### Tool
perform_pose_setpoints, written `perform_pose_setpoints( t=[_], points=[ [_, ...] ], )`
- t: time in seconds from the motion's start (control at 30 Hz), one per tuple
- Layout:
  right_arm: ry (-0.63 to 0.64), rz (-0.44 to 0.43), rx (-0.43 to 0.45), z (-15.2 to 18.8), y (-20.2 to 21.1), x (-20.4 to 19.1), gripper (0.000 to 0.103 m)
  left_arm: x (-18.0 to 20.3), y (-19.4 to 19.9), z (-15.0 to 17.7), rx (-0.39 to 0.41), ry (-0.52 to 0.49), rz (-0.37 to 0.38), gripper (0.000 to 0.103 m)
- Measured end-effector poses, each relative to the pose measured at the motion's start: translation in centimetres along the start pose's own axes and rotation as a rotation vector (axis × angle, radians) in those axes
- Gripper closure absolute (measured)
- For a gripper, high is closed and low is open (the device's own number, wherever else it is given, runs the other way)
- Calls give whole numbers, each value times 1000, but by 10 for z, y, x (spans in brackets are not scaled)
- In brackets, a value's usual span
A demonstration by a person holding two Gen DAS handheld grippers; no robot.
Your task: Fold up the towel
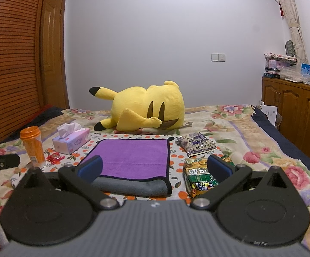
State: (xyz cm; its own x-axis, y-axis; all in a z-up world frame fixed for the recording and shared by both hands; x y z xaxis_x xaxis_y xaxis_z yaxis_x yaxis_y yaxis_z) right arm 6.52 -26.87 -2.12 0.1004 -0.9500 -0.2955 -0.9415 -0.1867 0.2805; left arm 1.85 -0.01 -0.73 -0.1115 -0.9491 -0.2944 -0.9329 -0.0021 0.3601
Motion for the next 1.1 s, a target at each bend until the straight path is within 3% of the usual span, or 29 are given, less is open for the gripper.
perform_pose_setpoints(
  t=[1.1],
  points=[
    [4, 0, 0, -1, 0, 1, 0, -1, 0, 1, -4, -4, 0, 0]
  ],
)
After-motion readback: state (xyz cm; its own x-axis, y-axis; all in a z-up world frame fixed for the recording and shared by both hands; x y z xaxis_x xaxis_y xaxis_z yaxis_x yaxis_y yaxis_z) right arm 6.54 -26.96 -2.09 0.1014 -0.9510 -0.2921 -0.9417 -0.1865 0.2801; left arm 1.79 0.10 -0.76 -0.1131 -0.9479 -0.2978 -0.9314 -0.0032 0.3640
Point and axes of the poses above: each gripper's, at about its wrist camera, not at the fingertips, and y roughly against the way its jaws point, x to its right, z to its underside, the point moved 2 cm from there along -y, roughly the way its jaws point, and after that the axes turned 14 degrees about -y, right-handed, at the moved point
